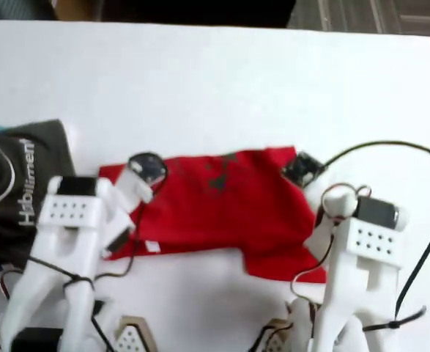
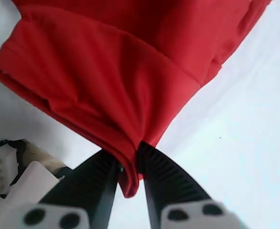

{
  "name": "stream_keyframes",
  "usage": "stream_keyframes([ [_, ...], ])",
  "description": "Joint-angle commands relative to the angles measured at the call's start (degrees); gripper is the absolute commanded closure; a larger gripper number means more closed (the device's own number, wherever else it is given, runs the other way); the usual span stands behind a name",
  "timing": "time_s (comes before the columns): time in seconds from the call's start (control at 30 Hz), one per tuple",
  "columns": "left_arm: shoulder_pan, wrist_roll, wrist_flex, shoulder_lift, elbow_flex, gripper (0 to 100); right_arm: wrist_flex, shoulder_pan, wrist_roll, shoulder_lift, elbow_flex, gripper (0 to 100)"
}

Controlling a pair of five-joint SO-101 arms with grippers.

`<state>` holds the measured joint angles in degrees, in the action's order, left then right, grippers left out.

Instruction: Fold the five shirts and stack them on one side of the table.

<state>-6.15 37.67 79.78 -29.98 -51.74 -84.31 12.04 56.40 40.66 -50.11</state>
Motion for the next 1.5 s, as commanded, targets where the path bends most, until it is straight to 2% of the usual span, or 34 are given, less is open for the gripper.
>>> stream_keyframes([
  [0.0,0.4,0.4,-5.1,-1.3,-4.3,97,3.9,0.6,0.4,1.5,-2.8,97.8],
  [0.17,0.4,0.4,-12.3,-1.3,-9.7,97,7.3,0.5,0.4,1.5,-6.3,97.8],
  [0.27,0.4,0.5,-12.7,-1.3,-10.1,97,7.3,0.5,0.4,1.4,-6.5,97.4],
  [0.33,0.4,0.5,-12.6,-1.3,-10.1,93,5.8,0.5,0.4,1.5,-6.5,96.3],
  [0.5,0.3,0.2,-9.3,-1.8,-6.5,76,3.6,0.4,0.4,1.7,-4.8,77.2],
  [0.6,-0.8,0.0,-2.1,-1.8,2.0,74,2.5,0.5,0.4,1.7,-1.1,72.8],
  [0.73,-4.4,0.0,7.8,-1.4,17.1,74,-2.9,0.7,-0.3,1.8,8.9,73.8],
  [0.8,-5.5,-0.1,9.5,-1.2,22.4,74,-2.9,0.5,-2.9,1.5,14.1,73.8],
  [0.97,-5.3,-5.1,2.2,2.4,21.9,73,6.7,-6.2,-17.5,-3.4,20.4,77.4],
  [1.07,-5.3,-8.4,-4.0,11.3,21.3,73,8.4,-14.0,-21.5,-13.0,23.9,84.1],
  [1.17,-5.1,-10.0,-6.5,21.8,24.0,74,8.4,-19.3,-23.5,-25.0,31.1,92.6],
  [1.23,-4.3,-9.9,-6.8,28.4,26.7,74,8.4,-20.6,-24.9,-32.8,37.0,98.5],
  [1.47,-3.7,-10.1,-5.9,45.1,37.0,74,8.1,-18.6,-26.8,-56.7,54.8,97.8],
])
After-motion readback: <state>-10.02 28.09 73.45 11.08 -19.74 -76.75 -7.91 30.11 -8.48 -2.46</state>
